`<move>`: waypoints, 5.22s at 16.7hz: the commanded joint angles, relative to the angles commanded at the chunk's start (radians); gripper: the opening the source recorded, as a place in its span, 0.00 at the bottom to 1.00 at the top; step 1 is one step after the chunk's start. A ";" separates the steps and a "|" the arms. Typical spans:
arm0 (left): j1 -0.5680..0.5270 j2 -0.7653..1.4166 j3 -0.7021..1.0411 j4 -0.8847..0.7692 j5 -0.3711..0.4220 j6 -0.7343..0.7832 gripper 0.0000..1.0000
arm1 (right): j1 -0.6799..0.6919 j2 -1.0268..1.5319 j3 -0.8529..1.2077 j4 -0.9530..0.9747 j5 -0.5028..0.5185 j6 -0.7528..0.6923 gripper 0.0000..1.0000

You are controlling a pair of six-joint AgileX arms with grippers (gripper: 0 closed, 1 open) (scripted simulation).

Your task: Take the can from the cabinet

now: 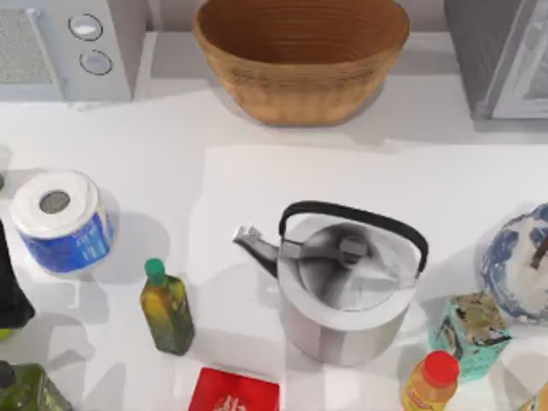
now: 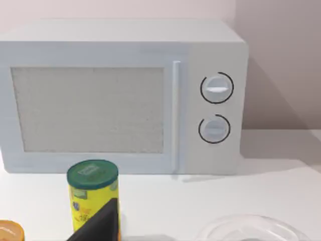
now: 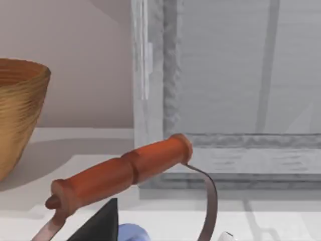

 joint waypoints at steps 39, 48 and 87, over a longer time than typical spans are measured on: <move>0.000 0.000 0.000 0.000 0.000 0.000 1.00 | 0.157 1.382 1.726 -0.338 0.176 0.016 1.00; 0.000 0.000 0.000 0.000 0.000 0.000 1.00 | 0.132 1.455 1.712 -0.248 0.155 0.016 1.00; 0.000 0.000 0.000 0.000 0.000 0.000 1.00 | 0.147 1.564 1.903 -0.356 0.151 0.016 0.00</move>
